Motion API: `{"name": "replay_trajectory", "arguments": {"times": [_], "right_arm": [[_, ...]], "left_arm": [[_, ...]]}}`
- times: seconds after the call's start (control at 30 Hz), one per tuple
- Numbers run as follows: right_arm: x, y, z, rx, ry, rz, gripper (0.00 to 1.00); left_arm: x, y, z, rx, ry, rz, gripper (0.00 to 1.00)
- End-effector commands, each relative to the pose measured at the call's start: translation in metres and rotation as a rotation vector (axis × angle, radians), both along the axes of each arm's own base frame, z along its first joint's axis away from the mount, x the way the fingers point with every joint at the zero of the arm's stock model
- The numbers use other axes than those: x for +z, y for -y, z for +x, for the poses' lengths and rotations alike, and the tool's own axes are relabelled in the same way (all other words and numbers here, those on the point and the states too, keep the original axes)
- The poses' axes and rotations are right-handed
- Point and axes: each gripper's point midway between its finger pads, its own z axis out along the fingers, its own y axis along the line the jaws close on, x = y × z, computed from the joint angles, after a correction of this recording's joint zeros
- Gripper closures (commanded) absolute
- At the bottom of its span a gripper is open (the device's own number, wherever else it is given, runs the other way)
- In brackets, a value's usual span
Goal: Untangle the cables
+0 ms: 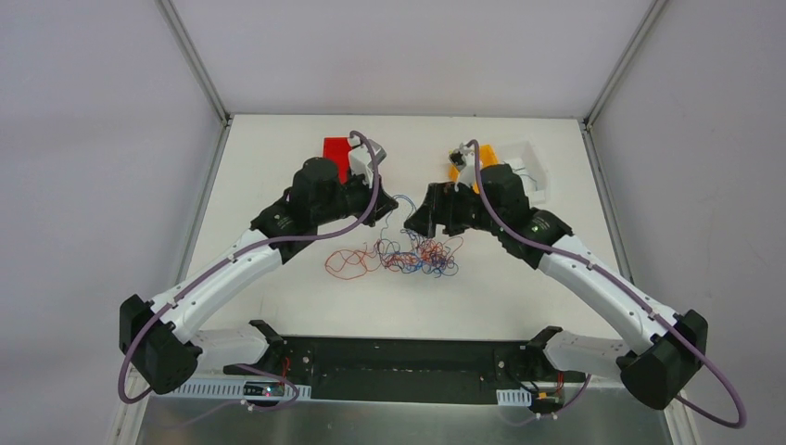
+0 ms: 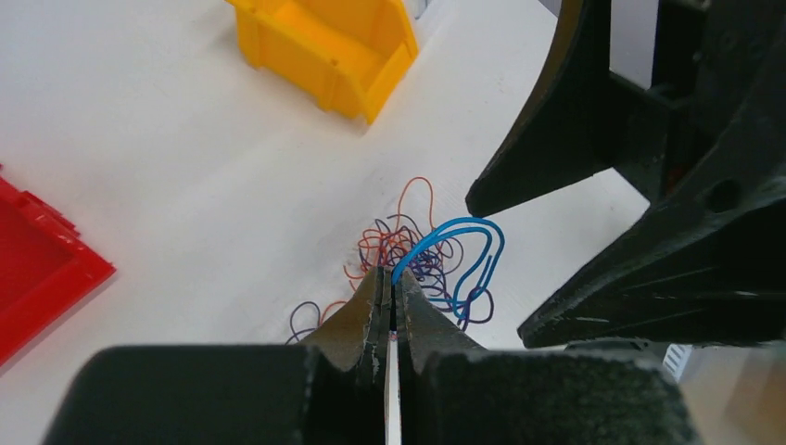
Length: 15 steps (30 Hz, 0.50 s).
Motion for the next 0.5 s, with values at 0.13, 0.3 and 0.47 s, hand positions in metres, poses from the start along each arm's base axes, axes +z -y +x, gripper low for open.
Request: {"name": "replay_trajectory", "arguments": {"times": [0.13,0.3,0.47], "right_arm": [[-0.031,0.011,-0.001,-0.008,0.176,0.163,0.06],[-0.044,-0.003,-0.006,0.074,0.291,0.22,0.05],[-0.038,-0.014,0.007,0.054,0.351,0.176,0.09]], "left_arm": [[0.048,-0.016,0.001,0.091,0.083,-0.061,1.0],[0.056,-0.013,-0.002,0.072,0.078,-0.084,1.0],[0.057,-0.014,-0.002,0.078,0.08,-0.084,1.0]]}}
